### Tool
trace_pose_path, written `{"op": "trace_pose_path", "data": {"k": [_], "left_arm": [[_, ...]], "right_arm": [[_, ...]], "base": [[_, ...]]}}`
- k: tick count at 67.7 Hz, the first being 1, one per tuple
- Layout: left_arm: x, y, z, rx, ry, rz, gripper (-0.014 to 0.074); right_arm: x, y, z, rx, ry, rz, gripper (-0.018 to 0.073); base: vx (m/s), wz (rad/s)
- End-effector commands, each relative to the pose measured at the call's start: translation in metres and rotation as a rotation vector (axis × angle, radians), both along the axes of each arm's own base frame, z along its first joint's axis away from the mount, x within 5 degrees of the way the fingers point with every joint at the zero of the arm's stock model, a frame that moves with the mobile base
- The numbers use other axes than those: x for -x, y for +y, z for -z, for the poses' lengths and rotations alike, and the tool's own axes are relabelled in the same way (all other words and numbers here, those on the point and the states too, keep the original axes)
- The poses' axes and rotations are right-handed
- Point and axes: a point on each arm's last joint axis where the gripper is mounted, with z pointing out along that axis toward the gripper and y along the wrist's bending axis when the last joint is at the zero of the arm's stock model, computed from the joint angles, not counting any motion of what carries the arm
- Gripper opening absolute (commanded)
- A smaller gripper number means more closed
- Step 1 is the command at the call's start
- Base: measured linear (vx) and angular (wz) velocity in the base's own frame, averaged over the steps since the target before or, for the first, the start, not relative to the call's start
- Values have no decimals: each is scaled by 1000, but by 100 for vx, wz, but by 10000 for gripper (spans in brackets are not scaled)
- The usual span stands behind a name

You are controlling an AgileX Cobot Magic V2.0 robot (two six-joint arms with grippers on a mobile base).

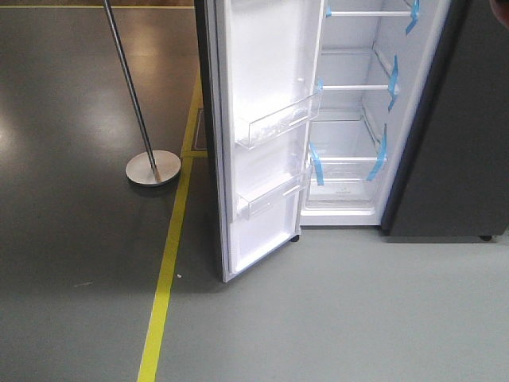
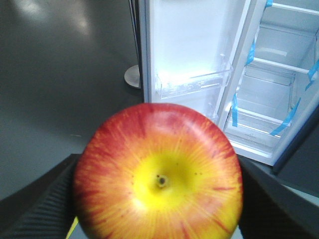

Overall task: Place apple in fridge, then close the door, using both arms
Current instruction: 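Drive up close to the refrigerator's open compartment holding the apple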

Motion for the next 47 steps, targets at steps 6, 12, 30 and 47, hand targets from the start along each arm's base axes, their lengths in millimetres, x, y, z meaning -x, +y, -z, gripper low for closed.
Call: {"op": "trace_pose_path", "data": {"k": [6,12,30,47], "left_arm": [[0,-2,-2,2,-69,19,-8],[0,-2,-2,2,-69,19,-8],[0,-2,-2,2,-69,19,-8],[0,-2,-2,2,-69,19,-8]], "right_arm": [[8,1,-17,-28,-118,10,91],[8,1,-17,-28,-118,10,91],[8,1,-17,-28,-118,10,91],[8,1,-17,-28,-118,10,91]], "base": [[14,0],[14,-1],[14,-1],[14,-1]]}}
